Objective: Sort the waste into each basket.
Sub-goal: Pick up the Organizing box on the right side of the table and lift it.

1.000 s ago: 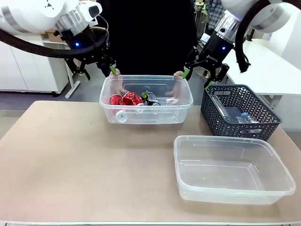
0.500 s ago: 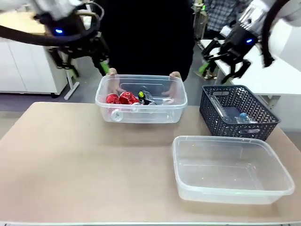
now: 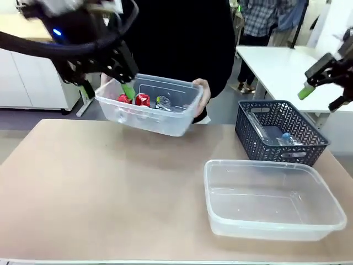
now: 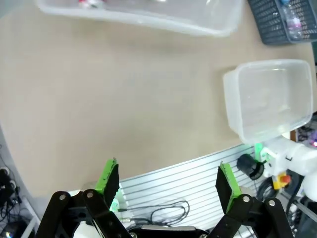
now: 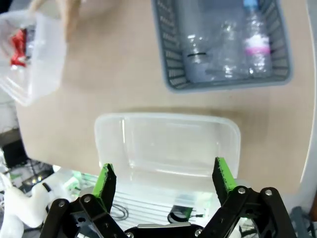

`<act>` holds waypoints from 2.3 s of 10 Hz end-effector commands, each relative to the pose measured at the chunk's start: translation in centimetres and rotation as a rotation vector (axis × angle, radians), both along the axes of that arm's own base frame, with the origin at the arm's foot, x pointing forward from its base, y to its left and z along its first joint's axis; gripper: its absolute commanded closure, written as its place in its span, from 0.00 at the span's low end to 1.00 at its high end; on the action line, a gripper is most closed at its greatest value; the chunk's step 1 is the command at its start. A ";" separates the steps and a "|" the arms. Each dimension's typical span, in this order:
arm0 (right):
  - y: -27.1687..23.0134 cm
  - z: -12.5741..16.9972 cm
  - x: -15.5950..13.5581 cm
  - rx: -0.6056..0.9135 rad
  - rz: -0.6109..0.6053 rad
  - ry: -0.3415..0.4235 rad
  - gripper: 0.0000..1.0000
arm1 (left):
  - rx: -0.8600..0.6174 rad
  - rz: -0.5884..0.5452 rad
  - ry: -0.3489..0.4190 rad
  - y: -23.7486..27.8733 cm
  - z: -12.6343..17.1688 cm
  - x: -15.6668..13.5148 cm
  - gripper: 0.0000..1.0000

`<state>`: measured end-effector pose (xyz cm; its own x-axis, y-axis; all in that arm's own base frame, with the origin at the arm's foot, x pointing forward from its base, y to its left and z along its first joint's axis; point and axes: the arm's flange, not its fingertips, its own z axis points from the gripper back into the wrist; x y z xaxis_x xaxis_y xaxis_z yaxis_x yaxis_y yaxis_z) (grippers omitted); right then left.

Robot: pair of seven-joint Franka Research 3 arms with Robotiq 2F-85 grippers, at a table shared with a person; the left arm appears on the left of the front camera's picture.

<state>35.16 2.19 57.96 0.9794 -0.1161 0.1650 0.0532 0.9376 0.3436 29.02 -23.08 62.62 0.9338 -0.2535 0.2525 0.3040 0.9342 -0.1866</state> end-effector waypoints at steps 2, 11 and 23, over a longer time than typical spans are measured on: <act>2.8 -1.0 1.9 -0.152 -0.019 0.066 0.00 | 0.000 0.000 0.000 0.0 0.0 0.0 0.00; -1.9 -13.1 -3.3 -0.605 0.167 0.450 0.00 | 0.017 0.266 0.248 -16.6 -15.5 -0.6 0.00; -2.0 -25.9 -7.8 -0.291 0.292 0.722 0.00 | 0.046 0.307 0.157 -26.2 -24.5 -0.9 0.00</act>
